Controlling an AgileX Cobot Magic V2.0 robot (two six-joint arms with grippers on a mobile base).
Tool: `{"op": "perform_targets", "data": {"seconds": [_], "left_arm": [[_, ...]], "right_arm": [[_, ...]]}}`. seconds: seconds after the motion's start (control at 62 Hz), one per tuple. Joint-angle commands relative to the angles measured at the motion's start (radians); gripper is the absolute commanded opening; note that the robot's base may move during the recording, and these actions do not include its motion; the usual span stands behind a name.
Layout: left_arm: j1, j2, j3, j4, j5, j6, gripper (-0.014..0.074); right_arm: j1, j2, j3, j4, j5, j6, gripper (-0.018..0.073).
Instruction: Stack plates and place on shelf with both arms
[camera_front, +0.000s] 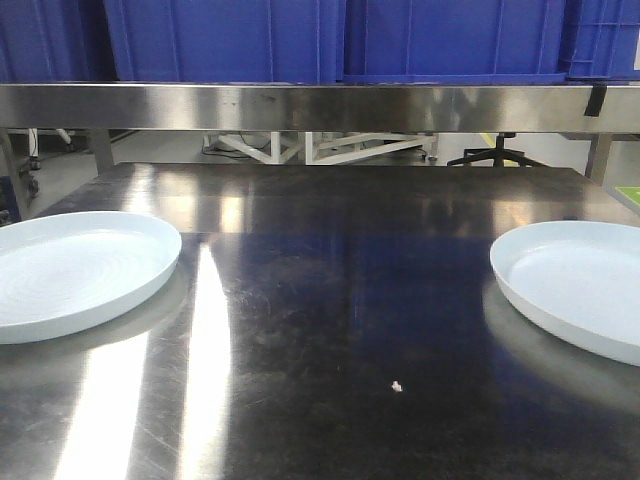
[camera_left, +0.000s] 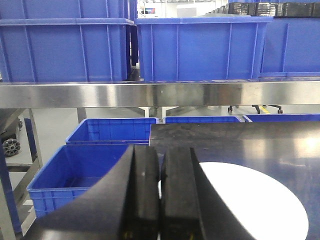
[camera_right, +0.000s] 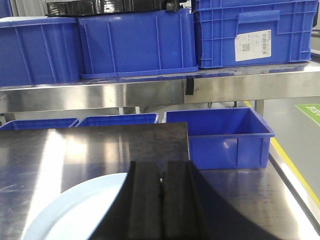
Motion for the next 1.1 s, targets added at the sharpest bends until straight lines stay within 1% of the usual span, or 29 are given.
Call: {"op": "perform_targets", "data": {"seconds": [0.0, 0.581, 0.629, 0.678, 0.758, 0.775, 0.807, 0.871, 0.92, 0.952, 1.017, 1.081], "left_arm": [[0.001, -0.019, 0.003, -0.008, -0.090, -0.001, 0.0088], [0.001, -0.019, 0.003, -0.006, -0.090, -0.001, 0.0088], [0.001, -0.019, 0.003, 0.010, -0.090, -0.001, 0.0088], [0.001, -0.019, 0.003, 0.046, -0.090, -0.001, 0.0088], [0.001, -0.019, 0.003, 0.142, -0.090, -0.001, 0.0088], [0.001, -0.019, 0.003, 0.148, -0.089, -0.001, 0.0088], [-0.001, -0.019, 0.003, 0.139, -0.089, -0.001, 0.0088], [-0.006, -0.015, -0.010, 0.064, -0.089, -0.014, 0.0088], [-0.010, -0.004, -0.047, 0.062, -0.048, -0.012, 0.0088], [-0.010, 0.005, -0.093, 0.060, 0.012, -0.014, 0.0088], [-0.010, 0.042, -0.199, 0.025, 0.140, -0.016, 0.0088], [-0.010, 0.110, -0.344, 0.023, 0.281, -0.016, 0.0088]], "right_arm": [[0.001, -0.019, 0.000, -0.003, -0.093, -0.003, 0.0049], [0.001, -0.019, 0.000, -0.003, -0.093, -0.003, 0.0049], [0.001, -0.019, 0.000, -0.003, -0.093, -0.003, 0.0049], [0.001, -0.019, 0.000, -0.003, -0.093, -0.003, 0.0049], [0.001, -0.019, 0.000, -0.003, -0.093, -0.003, 0.0049], [0.001, -0.019, 0.000, -0.003, -0.093, -0.003, 0.0049], [0.001, -0.019, 0.000, -0.003, -0.093, -0.003, 0.0049], [0.001, -0.019, 0.000, -0.003, -0.093, -0.003, 0.0049], [0.001, -0.019, 0.000, -0.003, -0.093, -0.003, 0.0049], [0.001, -0.019, 0.000, -0.003, -0.093, -0.003, 0.0049], [0.001, -0.019, 0.000, -0.003, -0.093, -0.003, 0.0049], [0.001, -0.019, 0.000, -0.003, -0.093, -0.003, 0.0049]]}}
